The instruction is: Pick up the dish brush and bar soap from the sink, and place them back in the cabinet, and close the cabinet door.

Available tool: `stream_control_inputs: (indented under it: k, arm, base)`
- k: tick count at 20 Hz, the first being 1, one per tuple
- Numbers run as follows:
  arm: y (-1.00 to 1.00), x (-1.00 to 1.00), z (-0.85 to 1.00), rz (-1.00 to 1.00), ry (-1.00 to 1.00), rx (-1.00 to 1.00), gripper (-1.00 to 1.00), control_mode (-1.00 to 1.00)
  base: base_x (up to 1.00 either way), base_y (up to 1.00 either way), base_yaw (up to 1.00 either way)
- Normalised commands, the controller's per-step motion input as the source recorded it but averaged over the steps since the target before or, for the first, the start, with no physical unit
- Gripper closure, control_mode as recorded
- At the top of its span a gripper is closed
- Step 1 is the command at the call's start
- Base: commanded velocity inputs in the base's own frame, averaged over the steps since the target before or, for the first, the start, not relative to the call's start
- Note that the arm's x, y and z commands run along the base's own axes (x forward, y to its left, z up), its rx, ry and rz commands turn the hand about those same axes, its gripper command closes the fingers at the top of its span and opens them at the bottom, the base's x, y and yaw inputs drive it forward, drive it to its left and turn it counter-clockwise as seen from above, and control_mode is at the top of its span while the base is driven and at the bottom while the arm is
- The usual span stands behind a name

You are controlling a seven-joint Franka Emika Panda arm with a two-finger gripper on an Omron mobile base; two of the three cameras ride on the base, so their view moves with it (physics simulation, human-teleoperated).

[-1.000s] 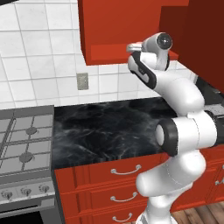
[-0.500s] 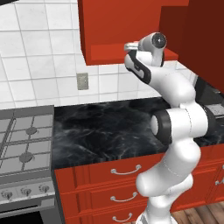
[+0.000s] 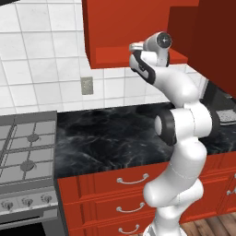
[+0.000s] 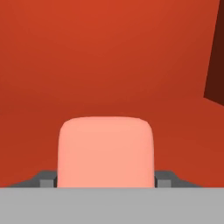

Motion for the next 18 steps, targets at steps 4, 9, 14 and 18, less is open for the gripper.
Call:
stream_control_inputs:
  k: [4, 9, 14, 18]
  arm:
    - [0.0, 0.08, 0.0, 0.02, 0.0, 0.0, 1.0, -1.0]
    - [0.0, 0.0, 0.0, 0.02, 0.0, 0.0, -1.0, -1.0]
    - [0.0, 0.0, 0.0, 0.0, 0.0, 0.0, -1.0, -1.0]
    - [0.0, 0.0, 0.0, 0.0, 0.0, 0.0, -1.0, -1.0]
  base:
    - [0.0, 0.0, 0.0]
    - [0.0, 0.0, 0.0]
    - [0.0, 0.0, 0.0]
    - [0.0, 0.0, 0.0]
